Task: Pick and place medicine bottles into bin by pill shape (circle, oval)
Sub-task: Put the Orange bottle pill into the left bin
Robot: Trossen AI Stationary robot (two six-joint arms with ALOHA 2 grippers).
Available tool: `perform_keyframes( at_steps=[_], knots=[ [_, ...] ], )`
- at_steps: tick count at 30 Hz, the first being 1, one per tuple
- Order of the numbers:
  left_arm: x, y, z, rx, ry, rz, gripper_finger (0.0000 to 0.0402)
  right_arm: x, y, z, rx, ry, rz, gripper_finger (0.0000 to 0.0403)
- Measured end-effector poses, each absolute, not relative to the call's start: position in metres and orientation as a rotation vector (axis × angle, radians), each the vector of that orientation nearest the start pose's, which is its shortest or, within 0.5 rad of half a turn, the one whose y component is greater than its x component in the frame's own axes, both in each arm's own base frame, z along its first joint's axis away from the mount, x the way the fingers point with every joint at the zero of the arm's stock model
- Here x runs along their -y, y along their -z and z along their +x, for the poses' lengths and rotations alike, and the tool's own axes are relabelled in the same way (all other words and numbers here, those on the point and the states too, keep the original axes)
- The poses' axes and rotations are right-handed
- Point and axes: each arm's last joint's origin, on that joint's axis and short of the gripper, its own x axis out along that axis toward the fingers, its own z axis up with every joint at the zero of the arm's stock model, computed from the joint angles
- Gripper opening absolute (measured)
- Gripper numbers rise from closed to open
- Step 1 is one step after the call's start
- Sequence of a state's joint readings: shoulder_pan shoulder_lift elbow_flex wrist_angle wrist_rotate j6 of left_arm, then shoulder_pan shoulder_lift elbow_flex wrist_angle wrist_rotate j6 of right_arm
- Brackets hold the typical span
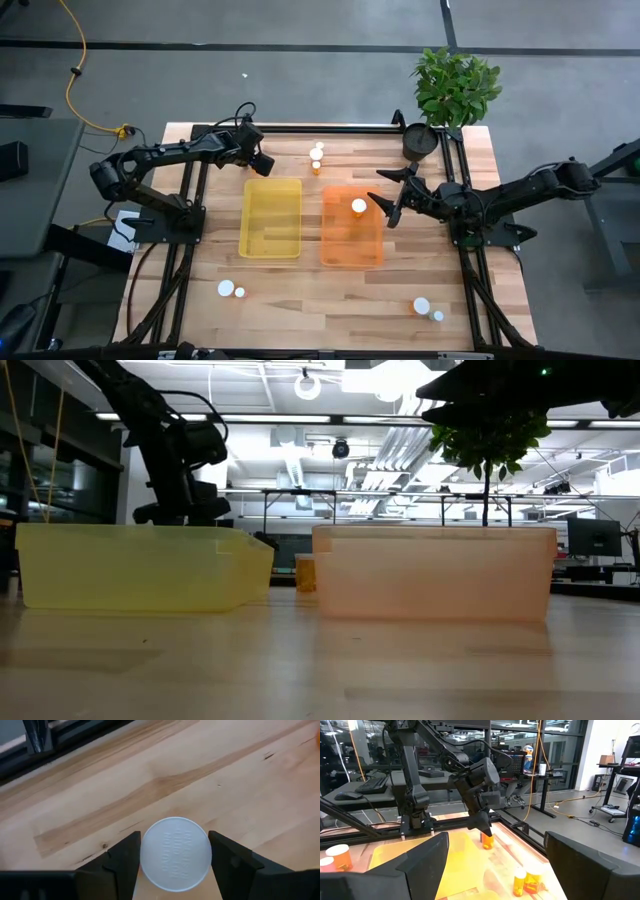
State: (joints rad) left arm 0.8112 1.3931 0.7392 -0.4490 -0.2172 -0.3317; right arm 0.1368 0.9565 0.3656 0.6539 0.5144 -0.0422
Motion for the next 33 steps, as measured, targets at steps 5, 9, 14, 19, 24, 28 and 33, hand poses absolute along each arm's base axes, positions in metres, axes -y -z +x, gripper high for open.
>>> perform_keyframes(
  at_steps=[5, 9, 14, 19, 24, 28, 33],
  knots=[
    [-0.191, -0.197, 0.174, -0.906, -1.066, -0.605, 0.0193, -0.013, -0.238, 0.198, 0.051, 0.378, -0.022, 0.032],
    [-0.197, -0.231, 0.189, -0.833, -0.975, -0.593, 0.0193, -0.013, -0.238, 0.198, 0.051, 0.379, -0.022, 0.032],
    [-0.18, -0.266, 0.221, -0.767, -0.838, -0.508, 0.0193, -0.013, -0.238, 0.198, 0.051, 0.379, -0.022, 0.032],
    [-0.137, -0.281, 0.256, -0.748, -0.696, -0.386, 0.0193, -0.013, -0.238, 0.198, 0.051, 0.379, -0.022, 0.032],
    [-0.089, -0.284, 0.291, -0.706, -0.533, -0.252, 0.0193, -0.013, -0.238, 0.198, 0.052, 0.379, -0.021, 0.032],
    [-0.055, -0.28, 0.325, -0.717, -0.402, -0.166, 0.0193, -0.013, -0.239, 0.198, 0.052, 0.378, -0.021, 0.032],
    [-0.025, -0.263, 0.368, -0.837, -0.351, -0.013, 0.0193, -0.013, -0.238, 0.198, 0.054, 0.378, -0.007, 0.032]
  ],
)
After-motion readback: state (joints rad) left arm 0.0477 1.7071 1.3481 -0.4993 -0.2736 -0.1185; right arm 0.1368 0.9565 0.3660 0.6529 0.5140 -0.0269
